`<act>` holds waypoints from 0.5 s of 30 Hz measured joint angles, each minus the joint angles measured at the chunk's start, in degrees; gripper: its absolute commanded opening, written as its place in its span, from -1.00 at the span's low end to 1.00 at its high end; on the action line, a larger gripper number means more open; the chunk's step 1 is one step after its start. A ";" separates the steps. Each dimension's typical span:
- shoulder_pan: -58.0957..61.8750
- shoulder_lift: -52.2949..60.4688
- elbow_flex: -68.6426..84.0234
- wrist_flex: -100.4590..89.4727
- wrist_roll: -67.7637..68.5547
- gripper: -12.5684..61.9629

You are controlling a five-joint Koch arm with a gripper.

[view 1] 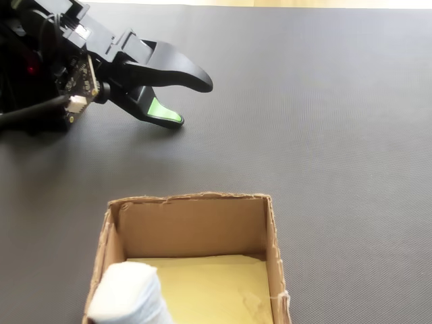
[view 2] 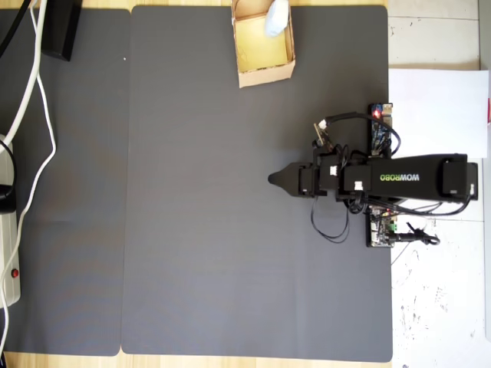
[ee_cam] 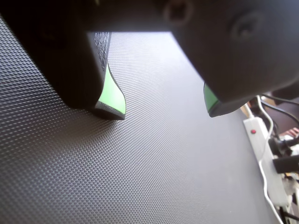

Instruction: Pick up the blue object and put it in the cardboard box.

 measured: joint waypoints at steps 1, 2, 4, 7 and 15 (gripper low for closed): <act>0.00 0.00 0.00 0.09 0.09 0.25; 0.00 -0.09 0.00 0.26 0.09 0.25; 0.09 -0.09 0.00 0.44 0.18 0.25; 0.09 0.00 0.00 0.70 0.18 0.25; 0.35 0.00 0.00 1.05 0.18 0.25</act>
